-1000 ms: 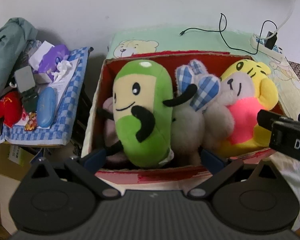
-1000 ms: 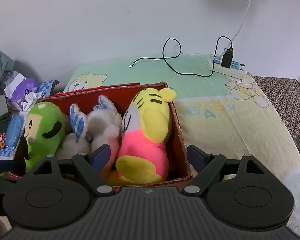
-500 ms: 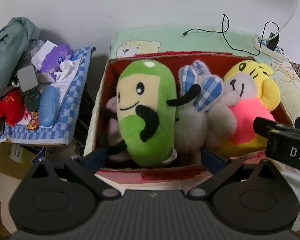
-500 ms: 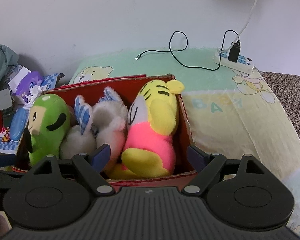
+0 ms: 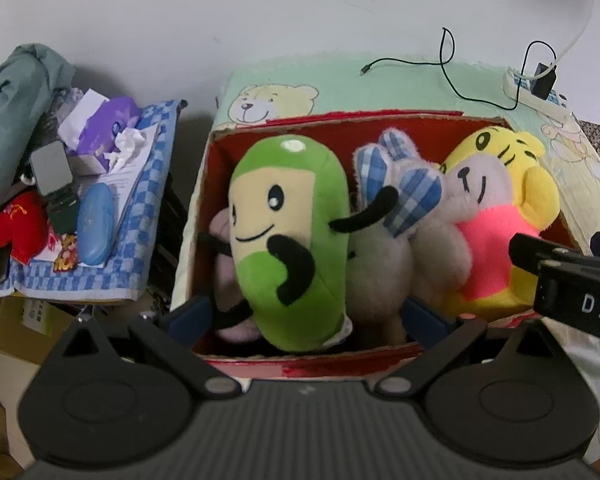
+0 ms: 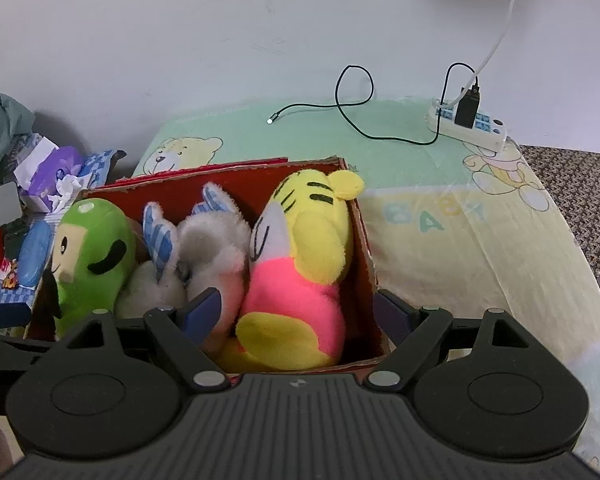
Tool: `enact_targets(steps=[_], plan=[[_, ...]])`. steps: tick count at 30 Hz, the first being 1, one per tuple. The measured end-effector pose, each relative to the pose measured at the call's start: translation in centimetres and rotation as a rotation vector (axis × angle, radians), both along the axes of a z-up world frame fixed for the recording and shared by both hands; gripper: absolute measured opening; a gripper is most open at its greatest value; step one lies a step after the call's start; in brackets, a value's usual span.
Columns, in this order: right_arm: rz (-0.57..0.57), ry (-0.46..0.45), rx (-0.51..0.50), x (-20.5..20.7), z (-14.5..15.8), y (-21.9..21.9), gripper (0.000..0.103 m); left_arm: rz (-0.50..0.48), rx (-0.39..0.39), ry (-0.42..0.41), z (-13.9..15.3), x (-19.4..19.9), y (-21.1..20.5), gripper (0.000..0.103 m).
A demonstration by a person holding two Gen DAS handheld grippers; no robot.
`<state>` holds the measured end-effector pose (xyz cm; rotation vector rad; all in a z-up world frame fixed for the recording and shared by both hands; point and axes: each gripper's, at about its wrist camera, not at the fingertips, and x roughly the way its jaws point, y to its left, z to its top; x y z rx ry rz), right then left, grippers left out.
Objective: Organize objects
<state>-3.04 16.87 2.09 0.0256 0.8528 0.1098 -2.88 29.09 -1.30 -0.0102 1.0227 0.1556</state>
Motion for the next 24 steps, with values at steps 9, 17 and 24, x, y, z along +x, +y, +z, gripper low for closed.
enact_targets(steps=[9,17,24], plan=[[0.000,0.015,0.001,0.3,-0.4,0.0,0.085,0.004,-0.001,0.011,-0.7,0.3,0.0,0.101],[0.011,0.018,-0.002,0.3,-0.7,0.2,0.085,0.006,-0.002,0.011,-1.2,0.3,0.0,0.101],[0.016,0.021,-0.003,0.1,-0.9,0.2,0.085,0.003,0.003,0.007,-1.5,0.1,0.0,0.101]])
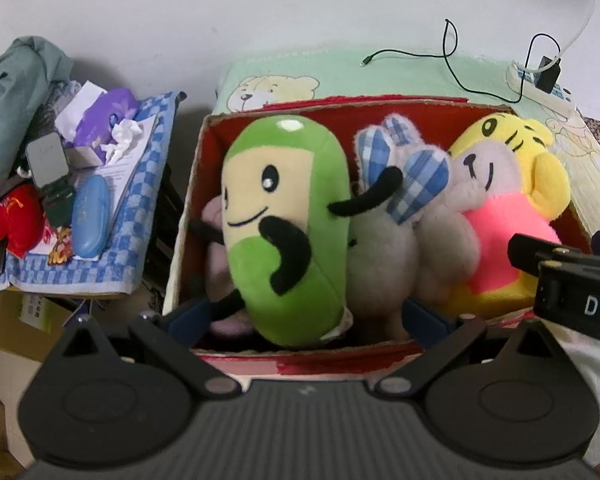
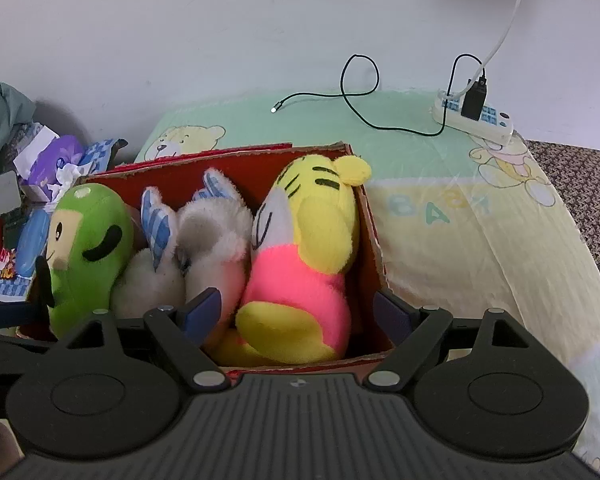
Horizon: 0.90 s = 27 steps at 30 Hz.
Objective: Organize objects
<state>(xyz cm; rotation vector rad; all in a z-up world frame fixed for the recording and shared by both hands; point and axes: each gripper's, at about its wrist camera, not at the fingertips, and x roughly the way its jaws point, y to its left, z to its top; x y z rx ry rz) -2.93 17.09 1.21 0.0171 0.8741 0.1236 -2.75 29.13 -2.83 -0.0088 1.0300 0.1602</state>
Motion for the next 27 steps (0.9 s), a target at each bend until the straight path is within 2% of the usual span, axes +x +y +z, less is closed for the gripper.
enact_targets(steps=[27], plan=[[0.003,-0.010,-0.005,-0.55,-0.05,0.01,0.085,0.009,0.030,-0.033,-0.02,-0.80,-0.38,0.101]])
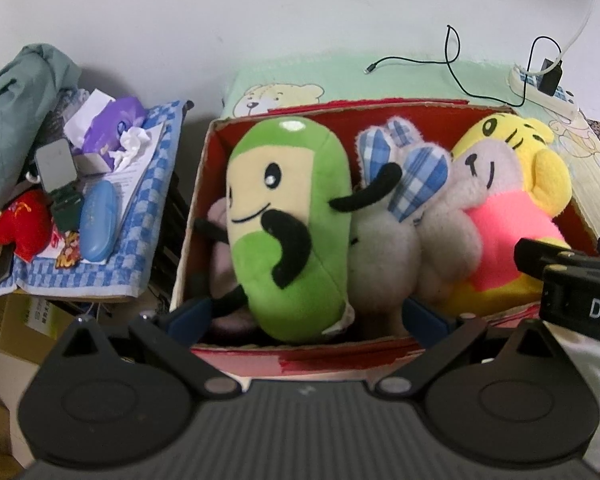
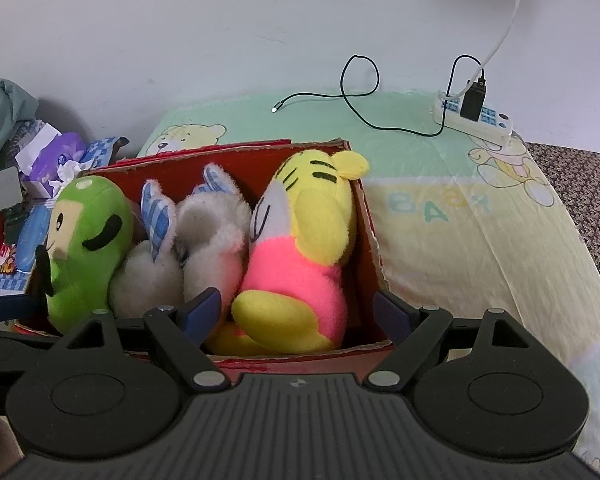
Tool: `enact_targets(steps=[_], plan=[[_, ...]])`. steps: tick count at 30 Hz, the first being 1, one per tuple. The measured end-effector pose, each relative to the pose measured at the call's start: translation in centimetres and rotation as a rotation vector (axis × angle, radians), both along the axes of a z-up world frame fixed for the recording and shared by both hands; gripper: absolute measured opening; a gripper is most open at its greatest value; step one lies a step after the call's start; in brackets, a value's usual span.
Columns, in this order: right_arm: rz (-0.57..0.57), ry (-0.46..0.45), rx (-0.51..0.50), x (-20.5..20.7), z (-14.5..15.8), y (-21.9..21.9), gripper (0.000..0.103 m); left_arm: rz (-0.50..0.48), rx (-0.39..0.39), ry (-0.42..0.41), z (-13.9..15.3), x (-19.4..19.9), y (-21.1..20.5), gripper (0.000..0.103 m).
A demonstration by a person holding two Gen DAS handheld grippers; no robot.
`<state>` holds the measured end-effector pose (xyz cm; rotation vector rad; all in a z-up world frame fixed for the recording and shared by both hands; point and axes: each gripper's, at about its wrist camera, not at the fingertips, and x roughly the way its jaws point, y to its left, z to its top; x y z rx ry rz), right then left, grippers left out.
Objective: Organize objects
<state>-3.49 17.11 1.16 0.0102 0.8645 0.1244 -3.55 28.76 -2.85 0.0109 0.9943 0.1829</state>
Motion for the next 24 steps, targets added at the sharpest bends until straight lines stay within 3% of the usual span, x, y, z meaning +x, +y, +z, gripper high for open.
enact_targets(steps=[24], plan=[[-0.001,-0.004,0.011,0.10,-0.06,-0.21,0.085,-0.007,-0.025,-0.014,-0.07,0.43,0.06,0.099]])
